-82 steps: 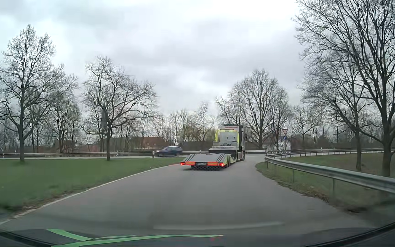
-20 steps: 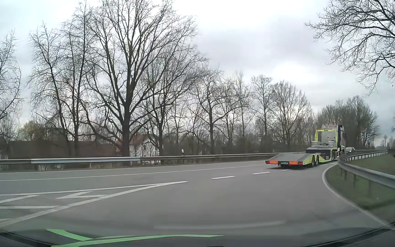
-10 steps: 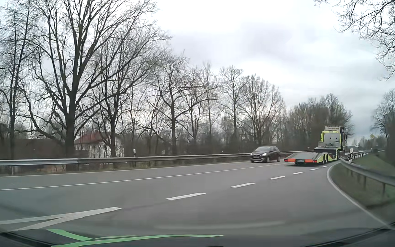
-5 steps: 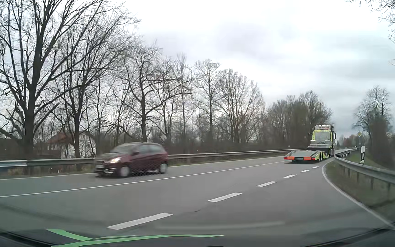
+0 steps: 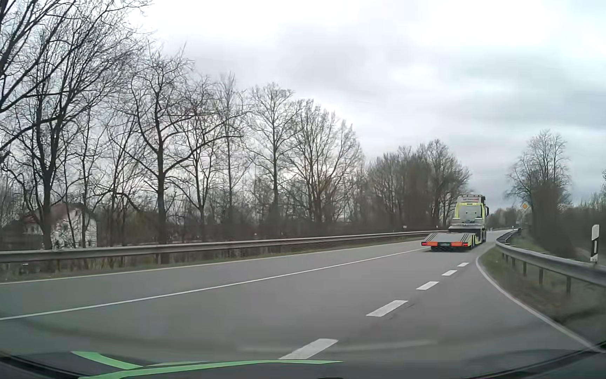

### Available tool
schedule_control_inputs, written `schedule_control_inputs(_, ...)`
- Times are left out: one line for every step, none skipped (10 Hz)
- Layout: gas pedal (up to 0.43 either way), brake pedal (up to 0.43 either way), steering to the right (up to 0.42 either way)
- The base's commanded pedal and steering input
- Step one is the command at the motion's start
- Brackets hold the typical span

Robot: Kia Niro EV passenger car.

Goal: Follow the waypoints while adhering to traffic rules and regulations

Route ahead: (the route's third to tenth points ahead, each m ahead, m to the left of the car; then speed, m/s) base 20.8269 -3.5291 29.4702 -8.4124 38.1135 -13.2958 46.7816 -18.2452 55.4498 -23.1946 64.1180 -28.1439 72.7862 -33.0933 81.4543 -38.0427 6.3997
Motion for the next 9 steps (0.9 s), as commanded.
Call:
schedule_control_inputs(0.248,0.000,0.156)
schedule_control_inputs(0.260,0.000,0.154)
schedule_control_inputs(0.260,0.000,0.150)
schedule_control_inputs(0.268,0.000,0.145)
schedule_control_inputs(0.268,0.000,0.137)
schedule_control_inputs(0.268,0.000,0.132)
schedule_control_inputs(0.268,0.000,0.129)
schedule_control_inputs(0.268,0.000,0.127)
schedule_control_inputs(0.280,0.000,0.125)
